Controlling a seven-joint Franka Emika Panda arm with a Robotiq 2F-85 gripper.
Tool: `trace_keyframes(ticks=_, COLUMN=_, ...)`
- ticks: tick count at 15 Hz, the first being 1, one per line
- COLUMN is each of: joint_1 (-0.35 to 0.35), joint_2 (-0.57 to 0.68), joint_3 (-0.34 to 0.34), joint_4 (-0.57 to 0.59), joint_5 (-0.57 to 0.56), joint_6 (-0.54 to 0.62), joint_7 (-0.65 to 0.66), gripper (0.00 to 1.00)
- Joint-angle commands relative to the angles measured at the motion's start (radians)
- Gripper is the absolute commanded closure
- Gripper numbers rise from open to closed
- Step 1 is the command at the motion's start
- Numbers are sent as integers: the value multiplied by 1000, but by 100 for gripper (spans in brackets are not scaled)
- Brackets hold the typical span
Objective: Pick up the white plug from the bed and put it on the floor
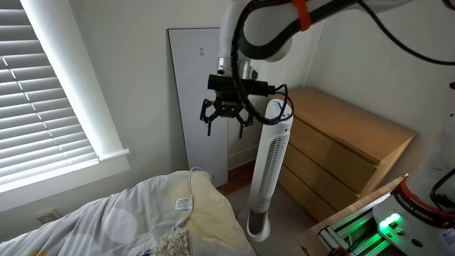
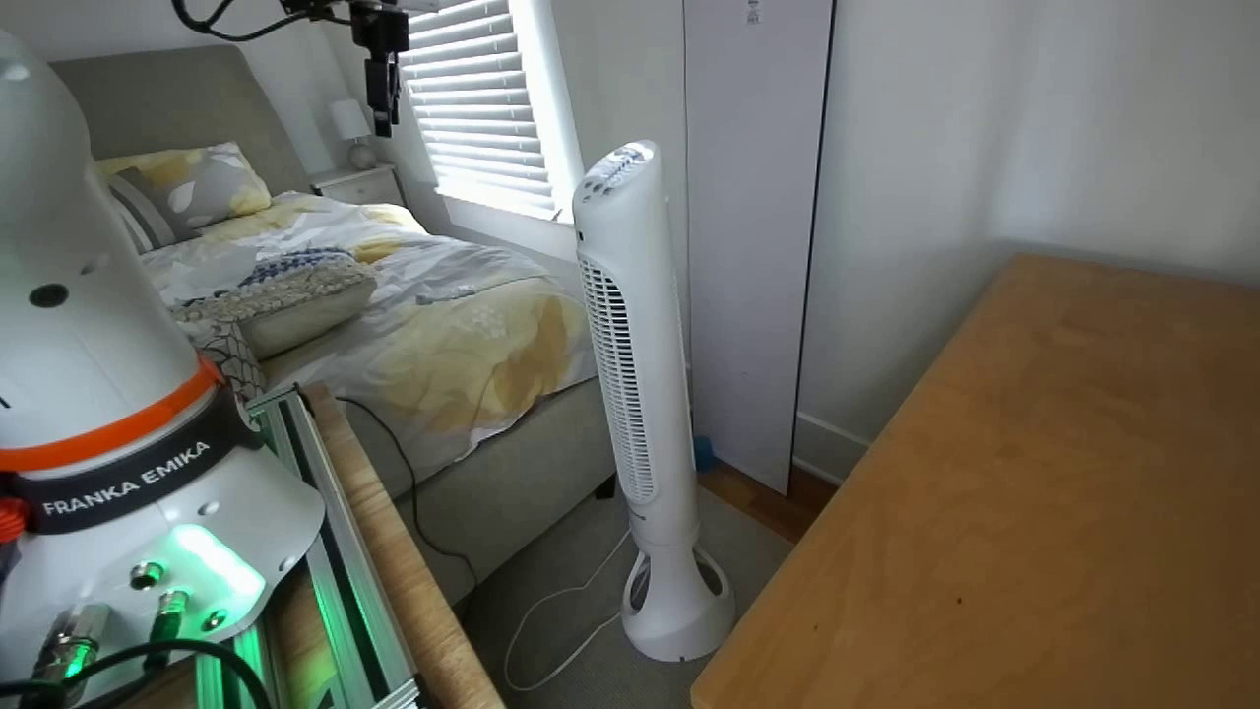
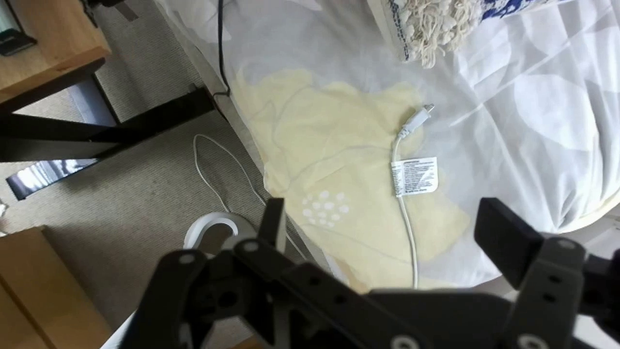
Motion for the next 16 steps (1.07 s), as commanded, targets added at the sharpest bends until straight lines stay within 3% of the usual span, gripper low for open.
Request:
trace_keyframes(ticks=1, joint_1=96, joint_2=166, joint_3=-45, joint_4=110, joint_5=-66, joint_6=24, joint_7=136, gripper=0)
trace_keyframes(ticks=7, joint_1=209, joint_2=369, joint_3=-124, joint_4=230, joint_5=-66, joint_6=84, joint_7=333, gripper=0)
trace_keyframes(ticks=16, joint_1=369, joint_2=670, joint_3=-257, joint_4=436, joint_5=-107, joint_6=251, joint_7=424, gripper=0)
